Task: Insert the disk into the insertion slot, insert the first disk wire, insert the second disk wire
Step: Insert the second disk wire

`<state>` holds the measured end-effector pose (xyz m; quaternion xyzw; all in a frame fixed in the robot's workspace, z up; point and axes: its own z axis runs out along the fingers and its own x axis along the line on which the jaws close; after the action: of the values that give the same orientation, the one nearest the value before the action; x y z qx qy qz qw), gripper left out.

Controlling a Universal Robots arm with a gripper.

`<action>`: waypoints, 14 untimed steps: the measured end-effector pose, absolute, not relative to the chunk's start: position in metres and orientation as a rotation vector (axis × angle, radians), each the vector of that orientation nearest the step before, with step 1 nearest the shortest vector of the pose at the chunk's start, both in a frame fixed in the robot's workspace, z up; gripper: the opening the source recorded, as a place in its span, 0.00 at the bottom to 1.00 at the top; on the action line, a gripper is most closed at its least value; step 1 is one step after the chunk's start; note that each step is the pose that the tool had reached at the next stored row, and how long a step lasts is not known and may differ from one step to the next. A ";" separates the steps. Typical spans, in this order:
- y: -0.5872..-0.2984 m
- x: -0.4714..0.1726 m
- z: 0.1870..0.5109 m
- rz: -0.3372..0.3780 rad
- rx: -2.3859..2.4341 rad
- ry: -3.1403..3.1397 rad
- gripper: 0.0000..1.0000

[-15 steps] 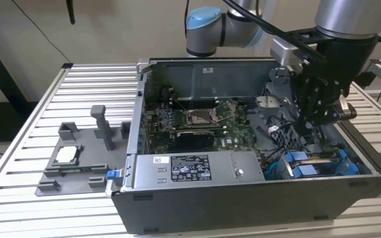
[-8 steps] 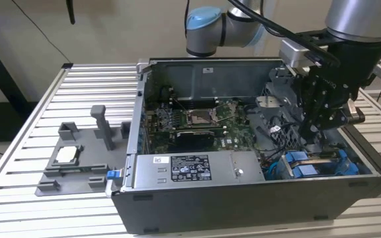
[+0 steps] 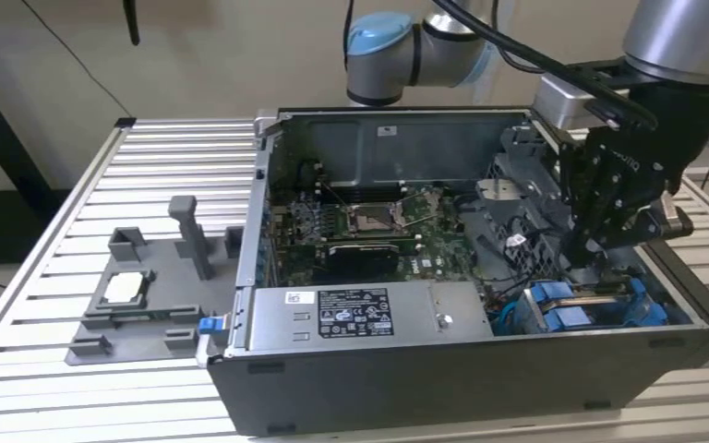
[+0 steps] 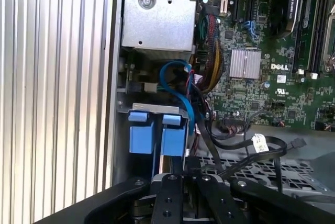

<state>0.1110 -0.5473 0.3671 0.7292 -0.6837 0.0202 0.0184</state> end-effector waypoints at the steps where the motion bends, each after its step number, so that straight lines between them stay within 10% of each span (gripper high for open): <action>1: -0.548 0.112 0.367 0.060 2.263 -2.122 0.16; 14: -0.553 0.118 0.358 0.010 2.269 -2.157 0.16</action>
<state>0.1181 -0.5533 0.3578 0.7248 -0.6890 0.0031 0.0052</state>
